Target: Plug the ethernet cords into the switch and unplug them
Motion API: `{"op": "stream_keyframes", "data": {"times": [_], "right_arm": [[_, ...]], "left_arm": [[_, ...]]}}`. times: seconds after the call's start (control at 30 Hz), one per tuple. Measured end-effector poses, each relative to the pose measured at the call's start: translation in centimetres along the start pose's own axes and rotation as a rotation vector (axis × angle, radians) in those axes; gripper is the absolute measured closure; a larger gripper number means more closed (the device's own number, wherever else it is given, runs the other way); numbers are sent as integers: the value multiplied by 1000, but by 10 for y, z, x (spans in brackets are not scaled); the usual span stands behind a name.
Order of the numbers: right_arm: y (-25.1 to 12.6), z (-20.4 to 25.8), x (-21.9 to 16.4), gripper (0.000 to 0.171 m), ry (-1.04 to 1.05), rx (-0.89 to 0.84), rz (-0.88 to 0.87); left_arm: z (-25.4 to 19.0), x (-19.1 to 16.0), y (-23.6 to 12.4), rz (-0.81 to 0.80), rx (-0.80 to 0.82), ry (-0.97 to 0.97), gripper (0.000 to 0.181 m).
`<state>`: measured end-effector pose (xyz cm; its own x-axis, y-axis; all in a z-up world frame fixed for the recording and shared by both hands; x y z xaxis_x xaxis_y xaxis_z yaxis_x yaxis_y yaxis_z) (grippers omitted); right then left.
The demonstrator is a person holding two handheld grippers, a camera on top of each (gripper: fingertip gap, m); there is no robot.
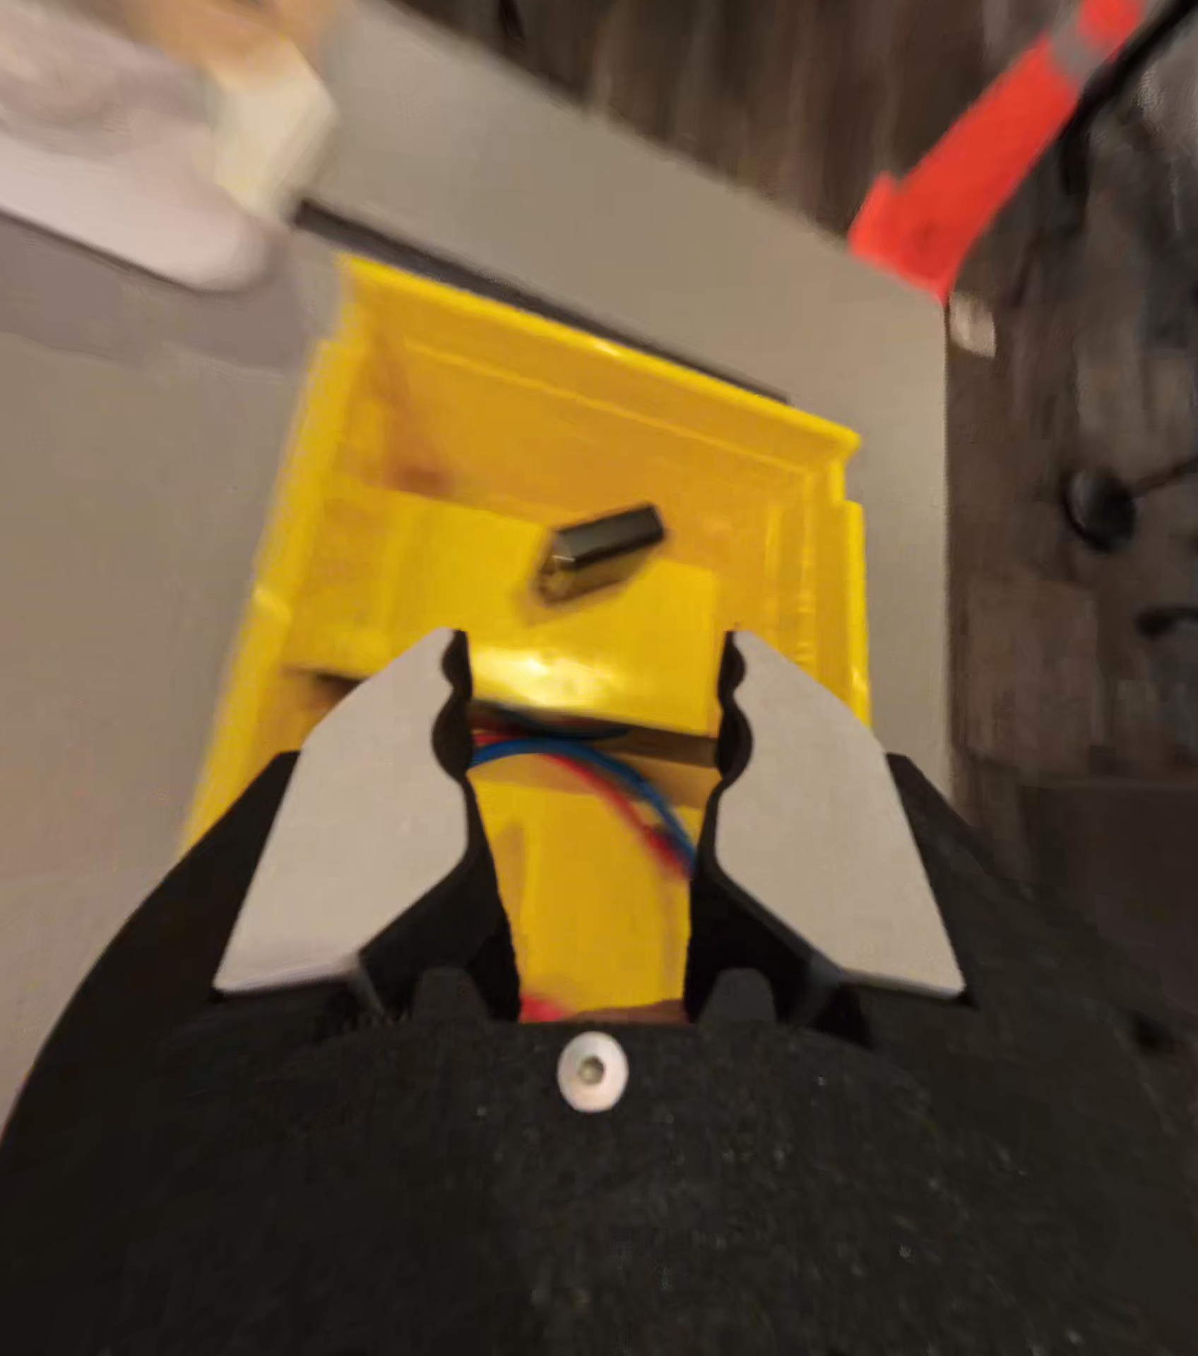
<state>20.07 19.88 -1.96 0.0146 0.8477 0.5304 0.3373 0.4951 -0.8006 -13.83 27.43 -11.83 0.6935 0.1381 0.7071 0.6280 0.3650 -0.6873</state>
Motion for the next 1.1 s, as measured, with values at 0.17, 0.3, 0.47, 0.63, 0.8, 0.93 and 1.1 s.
{"op": "stream_keyframes", "data": {"times": [0.17, 0.3, 0.47, 0.63, 0.8, 0.93, 1.1], "right_arm": [[-87, 144, -87, 125, -38, 427, -302], [-88, 246, -144, 126, -129, 829, -283], [-83, 272, -166, 124, -302, 828, -317], [-73, 259, -162, 123, -270, 833, -353], [-77, 233, -151, 119, -72, 874, -424], [-82, 211, -139, 116, 5, 823, -496], [-116, 197, -108, 116, -146, 701, -581]], "left_arm": [[28, 4, 15, 296, 66, 59, 129], [36, -5, 41, 552, -108, -30, 126], [47, -15, 55, 604, -101, -113, 163], [44, -17, 48, 600, -6, 24, 176], [25, 19, 3, 365, 89, 180, 176], [-12, 56, -51, 200, 233, 459, 176], [-71, 87, -104, 26, 459, 862, 176]]}}
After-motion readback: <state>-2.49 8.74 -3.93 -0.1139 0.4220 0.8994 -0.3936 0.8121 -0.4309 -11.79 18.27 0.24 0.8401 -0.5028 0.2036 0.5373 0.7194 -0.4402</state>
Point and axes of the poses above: each gripper's, where its closed fingertips meet, y out along the fingers, x out of its top, z = x × y across the jaws, the point moved 4 cm from there along -y, back along the fingers, and after that the axes turned 14 degrees about z, right-handed, at the moved point
